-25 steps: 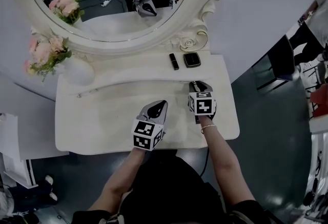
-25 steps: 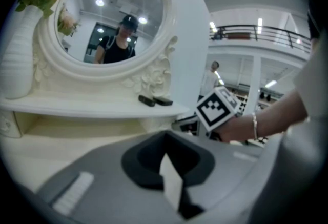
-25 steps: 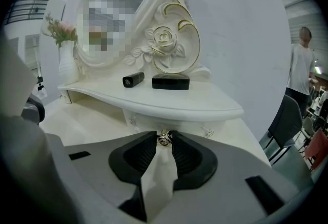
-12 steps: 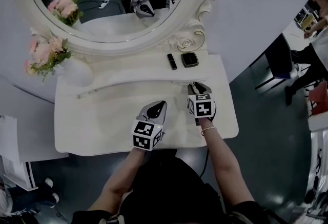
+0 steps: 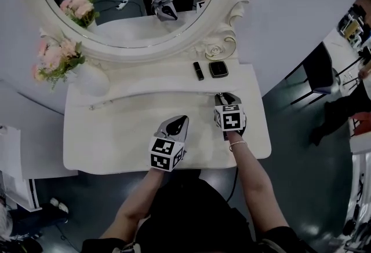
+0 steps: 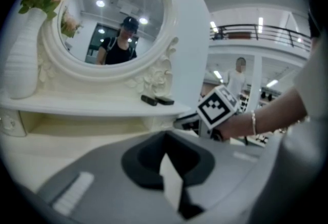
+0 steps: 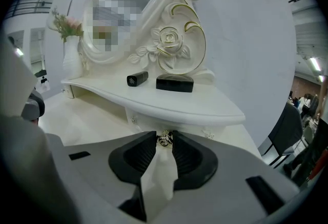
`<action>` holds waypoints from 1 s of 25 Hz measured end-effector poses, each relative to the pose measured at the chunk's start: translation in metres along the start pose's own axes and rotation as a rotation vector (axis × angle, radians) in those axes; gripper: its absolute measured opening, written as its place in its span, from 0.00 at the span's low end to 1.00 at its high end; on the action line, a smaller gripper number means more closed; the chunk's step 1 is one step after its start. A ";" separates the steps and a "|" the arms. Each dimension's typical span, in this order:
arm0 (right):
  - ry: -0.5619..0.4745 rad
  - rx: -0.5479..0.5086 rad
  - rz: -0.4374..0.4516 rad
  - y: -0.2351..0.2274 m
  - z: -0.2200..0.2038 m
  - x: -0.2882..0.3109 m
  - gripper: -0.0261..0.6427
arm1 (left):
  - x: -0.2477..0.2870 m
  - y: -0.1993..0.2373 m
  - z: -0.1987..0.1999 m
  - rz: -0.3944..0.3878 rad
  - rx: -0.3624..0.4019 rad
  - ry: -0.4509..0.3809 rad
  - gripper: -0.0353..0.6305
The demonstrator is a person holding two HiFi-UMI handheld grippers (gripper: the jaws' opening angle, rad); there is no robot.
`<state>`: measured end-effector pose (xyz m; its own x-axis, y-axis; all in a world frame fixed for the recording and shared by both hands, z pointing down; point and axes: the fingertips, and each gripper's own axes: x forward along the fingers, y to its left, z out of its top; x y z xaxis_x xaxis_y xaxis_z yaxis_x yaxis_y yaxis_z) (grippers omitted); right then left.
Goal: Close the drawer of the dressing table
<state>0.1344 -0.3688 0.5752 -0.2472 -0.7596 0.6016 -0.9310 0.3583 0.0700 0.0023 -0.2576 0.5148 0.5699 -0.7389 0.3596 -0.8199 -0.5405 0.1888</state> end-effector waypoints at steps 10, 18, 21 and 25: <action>-0.035 0.007 0.027 0.008 0.004 -0.009 0.25 | 0.003 -0.004 0.000 -0.009 -0.001 -0.002 0.06; -0.077 0.029 0.025 0.013 0.000 -0.038 0.25 | 0.007 -0.013 0.001 -0.036 0.009 -0.003 0.06; -0.091 0.043 0.024 0.015 -0.004 -0.050 0.23 | 0.008 -0.016 0.001 -0.045 0.012 -0.003 0.06; -0.115 0.062 0.025 0.021 -0.007 -0.066 0.20 | 0.009 -0.017 0.001 -0.053 0.015 -0.005 0.06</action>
<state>0.1336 -0.3074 0.5426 -0.2964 -0.8093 0.5071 -0.9380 0.3465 0.0047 0.0213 -0.2559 0.5142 0.6128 -0.7109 0.3450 -0.7876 -0.5850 0.1936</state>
